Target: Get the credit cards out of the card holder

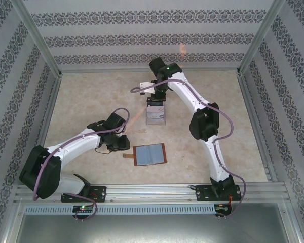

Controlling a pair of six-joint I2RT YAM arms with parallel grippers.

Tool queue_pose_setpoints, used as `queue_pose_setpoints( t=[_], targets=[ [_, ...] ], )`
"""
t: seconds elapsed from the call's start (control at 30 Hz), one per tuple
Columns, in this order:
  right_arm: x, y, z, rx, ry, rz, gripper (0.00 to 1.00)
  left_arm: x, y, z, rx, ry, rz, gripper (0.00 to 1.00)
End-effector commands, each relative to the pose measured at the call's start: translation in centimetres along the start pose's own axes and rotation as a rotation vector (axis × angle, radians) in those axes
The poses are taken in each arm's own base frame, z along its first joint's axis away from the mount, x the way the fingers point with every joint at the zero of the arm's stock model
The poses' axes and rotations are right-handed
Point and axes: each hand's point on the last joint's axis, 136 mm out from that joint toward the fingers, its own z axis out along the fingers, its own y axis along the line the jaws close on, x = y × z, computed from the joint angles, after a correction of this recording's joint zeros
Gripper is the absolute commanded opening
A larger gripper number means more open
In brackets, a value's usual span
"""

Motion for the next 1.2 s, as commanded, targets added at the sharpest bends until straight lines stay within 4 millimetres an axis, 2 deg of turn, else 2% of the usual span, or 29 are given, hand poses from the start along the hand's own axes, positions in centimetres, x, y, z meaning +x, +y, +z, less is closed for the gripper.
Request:
queue_pose_setpoints(
  t=[0.0, 0.2, 0.3, 0.37, 0.43, 0.5, 0.53, 0.73, 0.83, 0.93, 1.03, 1.07, 1.1, 1.17],
  targets=[
    [0.4, 1.1, 0.9, -0.069, 0.002, -0.007, 0.00, 0.6, 1.1, 0.1, -0.021, 0.025, -0.033, 0.22],
    [0.8, 1.3, 2.6, -0.093, 0.019, 0.011, 0.02, 0.7, 1.3, 0.2, -0.023, 0.031, -0.037, 0.23],
    [0.7, 0.9, 2.6, -0.076, 0.014, 0.012, 0.10, 0.8, 1.4, 0.2, -0.026, 0.033, -0.039, 0.23],
    [0.6, -0.2, 2.4, -0.023, 0.019, 0.018, 0.20, 0.8, 1.5, 0.2, -0.030, 0.033, -0.039, 0.23],
    [0.6, -2.2, 1.9, 0.064, 0.026, 0.035, 0.30, 0.7, 1.6, 0.1, -0.032, 0.028, -0.040, 0.23],
    [0.5, -4.4, 0.8, 0.164, 0.025, 0.073, 0.32, 0.6, 1.7, 0.0, -0.040, 0.026, -0.038, 0.24],
    [0.4, -4.8, 0.2, 0.182, 0.019, 0.083, 0.33, 0.6, 1.7, -0.1, -0.040, 0.027, -0.036, 0.24],
    [-0.5, -4.3, -3.5, 0.201, -0.056, 0.134, 0.37, -0.1, 2.0, -0.6, -0.072, -0.001, -0.015, 0.28],
    [-0.2, -3.7, -5.0, 0.212, -0.088, 0.200, 0.42, -1.0, 2.5, -1.3, -0.112, -0.048, 0.001, 0.39],
    [0.5, -3.2, -6.4, 0.262, -0.119, 0.296, 0.51, -2.3, 2.8, -2.2, -0.150, -0.115, 0.022, 0.60],
    [2.0, -2.9, -7.7, 0.360, -0.150, 0.397, 0.77, -3.9, 3.3, -3.1, -0.193, -0.181, 0.040, 0.80],
    [2.6, -2.6, -7.9, 0.385, -0.159, 0.428, 0.86, -4.4, 3.5, -3.3, -0.208, -0.199, 0.045, 0.94],
    [3.2, -2.3, -8.3, 0.408, -0.171, 0.460, 0.95, -5.0, 3.8, -3.5, -0.226, -0.215, 0.046, 1.00],
    [4.4, -1.6, -8.9, 0.440, -0.193, 0.523, 0.98, -6.1, 4.3, -3.8, -0.254, -0.241, 0.046, 1.00]
  ],
)
